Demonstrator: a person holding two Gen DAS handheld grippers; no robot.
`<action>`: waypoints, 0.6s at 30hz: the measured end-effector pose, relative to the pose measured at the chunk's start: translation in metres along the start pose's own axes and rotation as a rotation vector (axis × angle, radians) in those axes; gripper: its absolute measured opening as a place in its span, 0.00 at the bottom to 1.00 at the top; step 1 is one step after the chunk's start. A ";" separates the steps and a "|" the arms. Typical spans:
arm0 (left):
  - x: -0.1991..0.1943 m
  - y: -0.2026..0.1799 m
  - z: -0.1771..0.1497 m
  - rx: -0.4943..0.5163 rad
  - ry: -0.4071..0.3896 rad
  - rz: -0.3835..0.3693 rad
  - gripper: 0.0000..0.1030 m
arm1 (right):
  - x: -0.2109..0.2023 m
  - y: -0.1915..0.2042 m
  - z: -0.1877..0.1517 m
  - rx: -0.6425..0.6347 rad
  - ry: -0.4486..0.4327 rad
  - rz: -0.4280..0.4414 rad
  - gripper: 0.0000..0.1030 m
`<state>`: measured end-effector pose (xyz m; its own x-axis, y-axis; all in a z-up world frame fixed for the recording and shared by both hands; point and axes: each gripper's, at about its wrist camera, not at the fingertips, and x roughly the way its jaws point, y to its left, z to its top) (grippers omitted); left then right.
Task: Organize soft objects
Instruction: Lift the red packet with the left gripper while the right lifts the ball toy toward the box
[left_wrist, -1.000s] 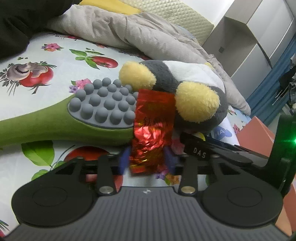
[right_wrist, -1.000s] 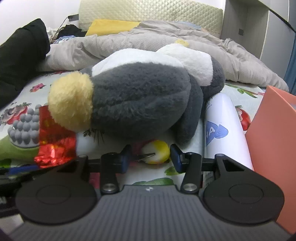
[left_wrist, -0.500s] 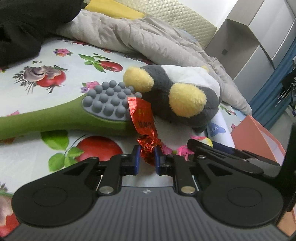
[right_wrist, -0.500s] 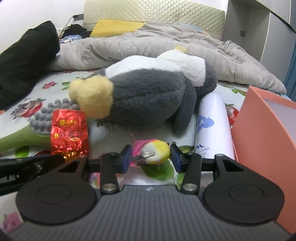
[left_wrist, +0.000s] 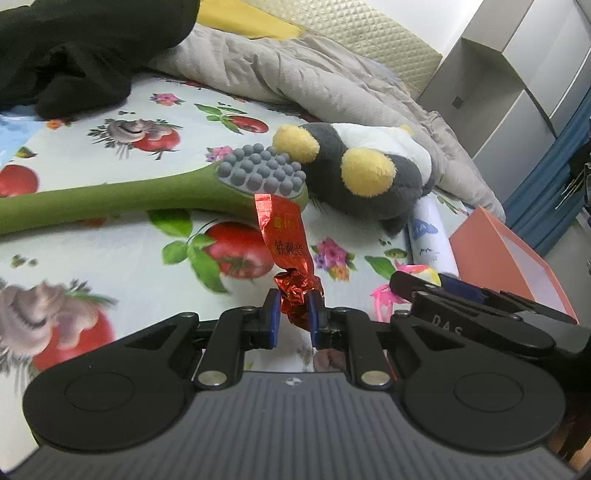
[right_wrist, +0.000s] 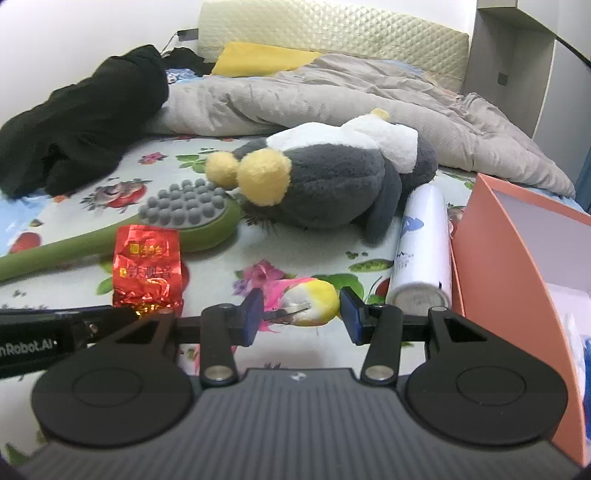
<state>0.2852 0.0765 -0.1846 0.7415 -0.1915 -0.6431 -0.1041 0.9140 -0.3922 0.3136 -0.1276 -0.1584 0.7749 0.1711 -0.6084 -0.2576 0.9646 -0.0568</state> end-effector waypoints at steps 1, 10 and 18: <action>-0.005 0.001 -0.003 -0.002 0.000 0.003 0.18 | -0.006 0.001 -0.002 0.001 0.001 0.004 0.47; -0.054 0.007 -0.015 -0.019 -0.001 0.035 0.18 | -0.048 0.003 -0.017 0.013 0.051 0.066 0.47; -0.095 -0.002 -0.029 -0.004 -0.002 0.047 0.18 | -0.087 0.003 -0.027 0.034 0.090 0.109 0.47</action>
<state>0.1952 0.0821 -0.1418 0.7367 -0.1481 -0.6598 -0.1415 0.9203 -0.3647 0.2302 -0.1445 -0.1271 0.6881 0.2583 -0.6781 -0.3168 0.9477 0.0396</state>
